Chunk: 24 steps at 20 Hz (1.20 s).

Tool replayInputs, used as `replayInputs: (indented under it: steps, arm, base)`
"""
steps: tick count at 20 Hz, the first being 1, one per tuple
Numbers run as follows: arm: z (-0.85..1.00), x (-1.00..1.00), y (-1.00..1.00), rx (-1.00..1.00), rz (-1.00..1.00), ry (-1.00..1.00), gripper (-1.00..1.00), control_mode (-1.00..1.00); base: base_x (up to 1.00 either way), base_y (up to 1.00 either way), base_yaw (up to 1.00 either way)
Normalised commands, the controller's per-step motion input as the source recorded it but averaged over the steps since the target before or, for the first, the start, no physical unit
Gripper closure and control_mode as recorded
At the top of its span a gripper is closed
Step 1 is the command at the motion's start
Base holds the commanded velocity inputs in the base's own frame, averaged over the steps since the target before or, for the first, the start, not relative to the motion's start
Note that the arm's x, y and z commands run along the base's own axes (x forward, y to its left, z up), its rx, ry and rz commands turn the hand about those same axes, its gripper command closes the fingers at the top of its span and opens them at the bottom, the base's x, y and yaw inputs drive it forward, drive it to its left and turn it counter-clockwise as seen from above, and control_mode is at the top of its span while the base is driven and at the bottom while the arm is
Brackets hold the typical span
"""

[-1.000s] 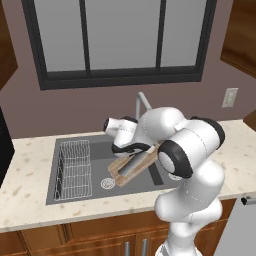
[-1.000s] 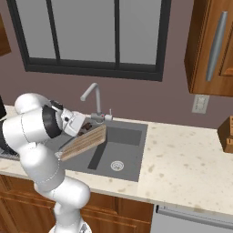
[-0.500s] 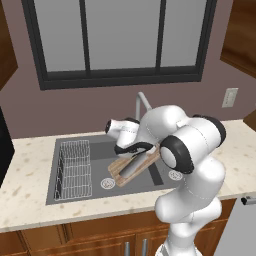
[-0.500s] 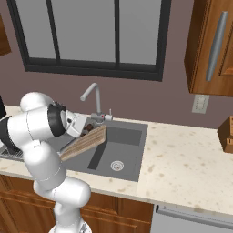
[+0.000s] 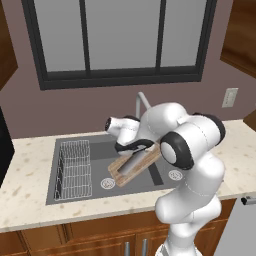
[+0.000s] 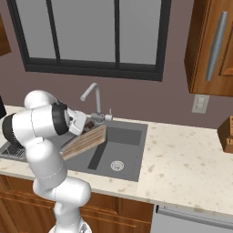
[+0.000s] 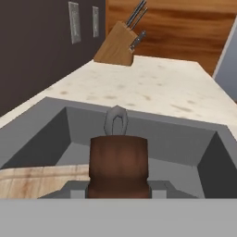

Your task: Move the cutting board and knife to the sink. Then move spray from the cabinet to the counter.

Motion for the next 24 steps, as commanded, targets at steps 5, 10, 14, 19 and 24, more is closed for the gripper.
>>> replayInputs:
  steps: [5,10,14,19,24]
  arm:
    - [-0.2,0.11,0.22,0.0,-0.08,-0.1,1.0,-1.0]
    - [-0.32,0.06,0.16,0.0,-0.1,-0.05,1.0,-1.0]
    - [-0.43,0.01,0.08,0.0,-0.1,-0.06,1.0,-1.0]
    - [-0.44,0.0,0.01,0.0,-0.07,-0.11,1.0,-1.0]
    - [-0.44,0.03,0.0,0.0,-0.05,-0.16,1.0,-1.0]
  base:
    - [0.0,0.0,0.0]
    - [0.0,0.0,0.0]
    - [0.0,0.0,0.0]
    - [0.0,0.0,0.0]
    - [0.0,0.0,0.0]
